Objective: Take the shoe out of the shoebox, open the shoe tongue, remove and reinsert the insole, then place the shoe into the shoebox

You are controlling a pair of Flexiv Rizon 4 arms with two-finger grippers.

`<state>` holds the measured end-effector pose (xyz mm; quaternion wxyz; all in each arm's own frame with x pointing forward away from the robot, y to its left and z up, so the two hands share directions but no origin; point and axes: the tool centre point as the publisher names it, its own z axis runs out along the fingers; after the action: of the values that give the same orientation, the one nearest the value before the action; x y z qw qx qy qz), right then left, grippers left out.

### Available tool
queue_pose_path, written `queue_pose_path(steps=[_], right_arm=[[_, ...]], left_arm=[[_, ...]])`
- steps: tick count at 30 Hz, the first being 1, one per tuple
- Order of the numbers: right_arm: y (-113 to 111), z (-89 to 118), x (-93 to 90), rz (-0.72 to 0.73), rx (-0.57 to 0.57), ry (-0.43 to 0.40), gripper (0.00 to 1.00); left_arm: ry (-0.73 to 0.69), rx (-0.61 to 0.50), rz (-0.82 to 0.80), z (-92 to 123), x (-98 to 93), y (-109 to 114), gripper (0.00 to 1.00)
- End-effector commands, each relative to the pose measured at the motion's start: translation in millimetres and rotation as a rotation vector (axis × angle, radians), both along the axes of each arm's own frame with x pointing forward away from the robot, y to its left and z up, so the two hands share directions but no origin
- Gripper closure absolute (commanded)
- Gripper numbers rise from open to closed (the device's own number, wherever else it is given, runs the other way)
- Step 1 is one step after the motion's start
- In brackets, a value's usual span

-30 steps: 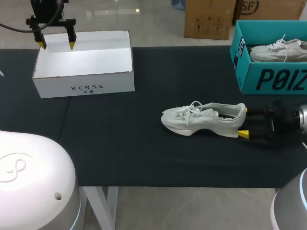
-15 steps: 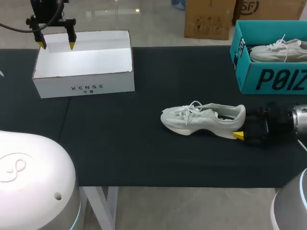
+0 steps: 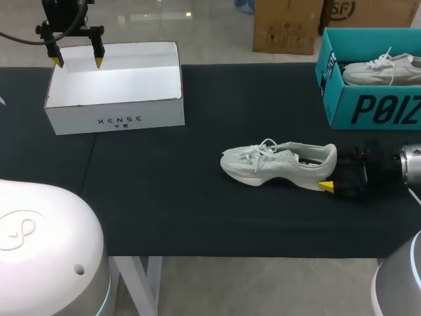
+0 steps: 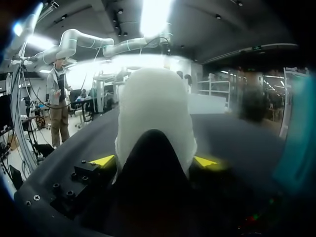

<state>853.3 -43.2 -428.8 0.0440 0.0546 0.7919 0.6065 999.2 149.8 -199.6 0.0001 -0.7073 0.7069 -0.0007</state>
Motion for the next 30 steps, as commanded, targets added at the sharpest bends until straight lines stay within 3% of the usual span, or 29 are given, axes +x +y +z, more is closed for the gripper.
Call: queue_pose_path(steps=[1,13,14,15,16,30], right_arm=[[3.5,-0.9,2.1,0.011,-0.001,-0.001,0.00],[7.9,-1.9,3.5,0.024,-0.002,-0.006,0.00],[8.1,-2.4,3.1,0.026,-0.004,-0.006,0.22],[8.2,-2.7,3.0,0.027,-0.006,-0.009,0.52],[8.5,-3.1,2.5,0.026,-0.010,-0.010,1.00],[10.4,-4.8,1.6,0.017,-0.027,0.005,1.00]], left_arm=[[0.000,0.000,0.000,-0.6,0.4,0.2,0.00],[0.000,0.000,0.000,-0.6,0.4,0.2,0.00],[0.000,0.000,0.000,-0.6,0.4,0.2,0.00],[0.000,0.000,0.000,-0.6,0.4,0.2,0.00],[0.000,0.000,0.000,-0.6,0.4,0.2,0.00],[0.000,0.000,0.000,-0.6,0.4,0.2,0.00]])
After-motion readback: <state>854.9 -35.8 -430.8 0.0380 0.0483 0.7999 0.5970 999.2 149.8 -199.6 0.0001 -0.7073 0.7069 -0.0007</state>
